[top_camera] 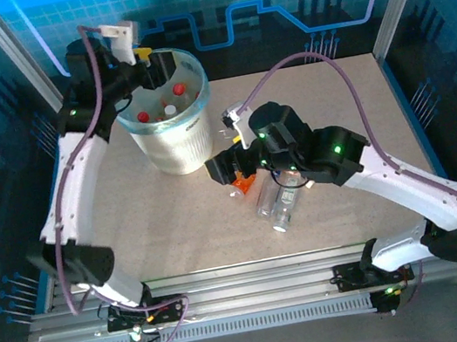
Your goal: Put the plastic bottles in the bin
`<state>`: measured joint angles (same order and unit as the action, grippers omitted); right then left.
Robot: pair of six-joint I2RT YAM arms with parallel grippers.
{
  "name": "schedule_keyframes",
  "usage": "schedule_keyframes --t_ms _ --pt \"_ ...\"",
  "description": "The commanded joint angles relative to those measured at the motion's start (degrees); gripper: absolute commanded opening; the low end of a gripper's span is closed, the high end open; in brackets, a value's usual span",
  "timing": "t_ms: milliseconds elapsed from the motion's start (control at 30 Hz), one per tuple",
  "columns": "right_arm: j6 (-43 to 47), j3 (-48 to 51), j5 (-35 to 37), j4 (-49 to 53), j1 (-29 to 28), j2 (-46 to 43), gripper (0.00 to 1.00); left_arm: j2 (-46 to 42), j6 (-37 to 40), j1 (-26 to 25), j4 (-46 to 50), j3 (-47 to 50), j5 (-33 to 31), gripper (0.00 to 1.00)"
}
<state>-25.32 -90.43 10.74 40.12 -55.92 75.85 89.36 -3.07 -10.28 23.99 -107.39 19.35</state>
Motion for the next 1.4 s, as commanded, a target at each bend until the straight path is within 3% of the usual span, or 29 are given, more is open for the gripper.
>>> schedule_keyframes --t_ms 0,233,433,633,1000,1367 --pt "2.0 -2.4 3.1 5.2 0.4 -1.0 0.90 -7.7 1.9 -3.3 0.4 6.1 -0.5 0.70" --pt "-0.8 -2.9 4.5 16.0 8.3 -2.2 0.90 -21.4 9.0 -15.4 1.2 23.0 -3.5 0.70" --pt "-3.0 7.3 1.8 17.0 18.2 -7.9 0.91 -26.5 14.3 -25.6 2.0 33.3 -3.7 0.69" --pt "-4.6 20.3 -2.5 13.4 26.2 -12.5 0.83 -26.7 16.3 -33.9 2.0 41.5 -2.3 0.69" --pt "-21.0 44.9 -0.8 -1.3 22.7 -14.6 0.87 -23.1 12.6 -41.9 -2.6 49.7 -6.4 0.70" --pt "-25.7 48.8 1.0 -14.7 21.4 -5.1 0.90 -21.7 10.2 -43.2 -4.7 50.9 -8.5 0.70"
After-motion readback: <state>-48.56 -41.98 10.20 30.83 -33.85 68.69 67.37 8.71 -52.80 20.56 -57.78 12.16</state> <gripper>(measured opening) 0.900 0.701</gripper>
